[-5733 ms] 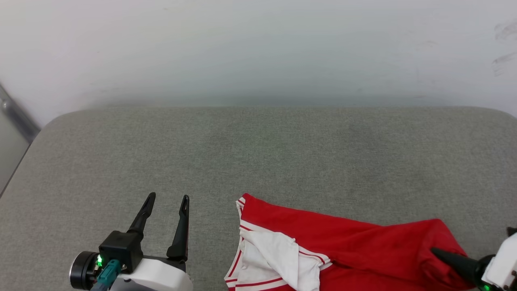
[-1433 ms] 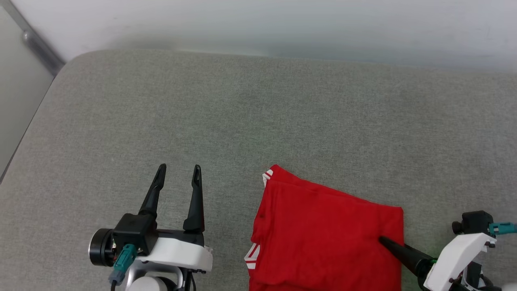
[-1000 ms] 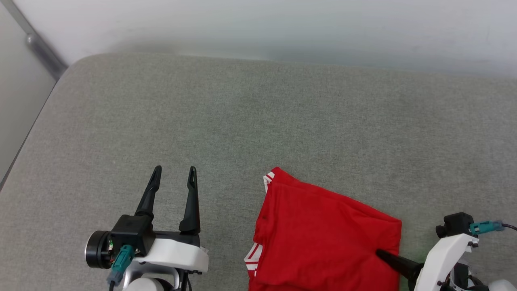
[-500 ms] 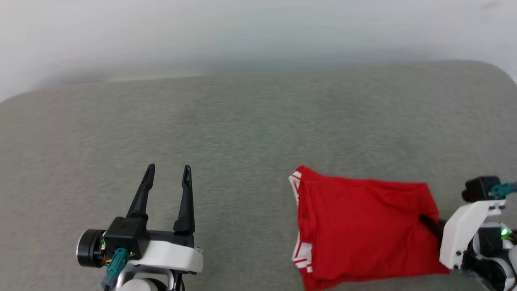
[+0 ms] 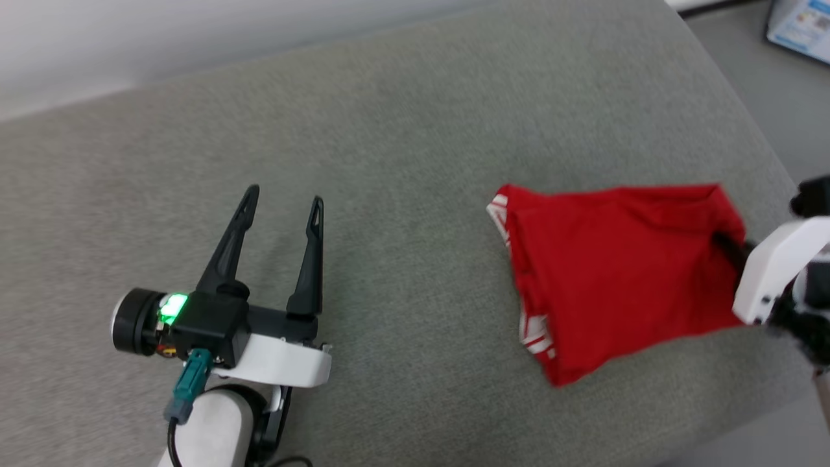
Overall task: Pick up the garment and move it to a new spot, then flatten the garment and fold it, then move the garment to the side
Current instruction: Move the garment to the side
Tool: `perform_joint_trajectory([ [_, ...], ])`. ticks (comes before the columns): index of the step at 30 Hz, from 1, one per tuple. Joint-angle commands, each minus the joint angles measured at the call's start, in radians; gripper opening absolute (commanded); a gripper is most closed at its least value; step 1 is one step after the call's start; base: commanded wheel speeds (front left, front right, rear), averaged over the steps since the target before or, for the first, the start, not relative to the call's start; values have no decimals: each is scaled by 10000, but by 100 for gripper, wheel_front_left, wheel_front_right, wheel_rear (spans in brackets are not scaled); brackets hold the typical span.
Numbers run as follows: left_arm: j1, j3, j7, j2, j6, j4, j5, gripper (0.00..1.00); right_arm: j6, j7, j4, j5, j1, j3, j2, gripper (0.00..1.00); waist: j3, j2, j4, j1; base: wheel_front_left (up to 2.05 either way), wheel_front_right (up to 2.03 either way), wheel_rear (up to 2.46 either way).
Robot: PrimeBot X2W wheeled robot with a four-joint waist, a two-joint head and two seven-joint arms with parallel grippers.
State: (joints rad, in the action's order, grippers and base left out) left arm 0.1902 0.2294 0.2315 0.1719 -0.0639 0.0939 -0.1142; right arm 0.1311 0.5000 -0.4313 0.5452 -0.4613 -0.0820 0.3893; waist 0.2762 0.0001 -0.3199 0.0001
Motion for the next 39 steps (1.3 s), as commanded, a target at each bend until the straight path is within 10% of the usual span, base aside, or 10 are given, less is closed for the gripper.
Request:
perform_joint_trajectory([
  [1,296,64,-102,89,40,146,103,100,-9,-246,-323,-113,-586,184,64,0,1032,-1,-790,-1,0,0,0],
  [26,2414,694,-1187,629,438,1639,931,100,-7,-3565,-4796,-1839,-4796,1846,1208,0,3954,-1,-213,-1,0,0,0],
  [27,2427,698,-1183,636,433,1634,927,100,-7,-3684,-4943,-1899,-4866,1888,1172,11,3960,-1,-193,-1,0,0,0],
  [29,2401,730,-1159,620,402,1626,916,100,-9,-3888,-5297,-2014,-4923,2012,1120,100,3936,-1,-156,-1,0,0,0],
  [39,1946,785,-666,383,175,1091,558,100,-9,-5709,-6127,-3285,-4647,2406,1340,100,2935,-1,183,-1,0,0,0],
])
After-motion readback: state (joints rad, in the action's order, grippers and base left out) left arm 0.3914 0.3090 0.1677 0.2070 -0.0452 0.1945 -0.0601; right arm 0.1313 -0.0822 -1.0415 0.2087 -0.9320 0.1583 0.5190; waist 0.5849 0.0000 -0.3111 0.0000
